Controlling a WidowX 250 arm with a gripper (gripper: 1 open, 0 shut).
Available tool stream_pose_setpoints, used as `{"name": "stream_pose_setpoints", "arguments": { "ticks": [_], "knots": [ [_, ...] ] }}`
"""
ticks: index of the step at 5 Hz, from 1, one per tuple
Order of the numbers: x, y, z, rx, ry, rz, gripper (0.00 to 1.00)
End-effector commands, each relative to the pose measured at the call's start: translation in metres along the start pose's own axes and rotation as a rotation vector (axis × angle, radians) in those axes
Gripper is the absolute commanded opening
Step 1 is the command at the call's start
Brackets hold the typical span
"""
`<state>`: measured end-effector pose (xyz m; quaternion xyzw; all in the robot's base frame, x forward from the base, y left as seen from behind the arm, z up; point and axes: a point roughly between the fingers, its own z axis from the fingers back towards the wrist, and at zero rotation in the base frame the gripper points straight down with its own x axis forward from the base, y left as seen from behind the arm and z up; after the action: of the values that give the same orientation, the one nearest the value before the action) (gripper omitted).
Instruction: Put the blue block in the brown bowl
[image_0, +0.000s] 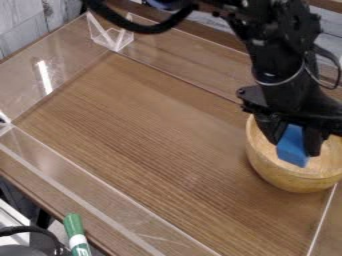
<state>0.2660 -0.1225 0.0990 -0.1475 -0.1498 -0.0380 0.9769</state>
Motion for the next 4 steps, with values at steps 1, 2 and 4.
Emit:
{"name": "stream_pose_setpoints", "arguments": {
  "ticks": [1,2,4],
  "knots": [
    [0.0206,-0.0027,0.0086,-0.016,-0.065,-0.003,0.00],
    [0.0247,-0.0016,0.0085,-0.017,-0.072,-0.004,0.00],
    [0.0285,-0.0022,0.0077,-0.021,-0.083,0.005,1.00]
  ]
}}
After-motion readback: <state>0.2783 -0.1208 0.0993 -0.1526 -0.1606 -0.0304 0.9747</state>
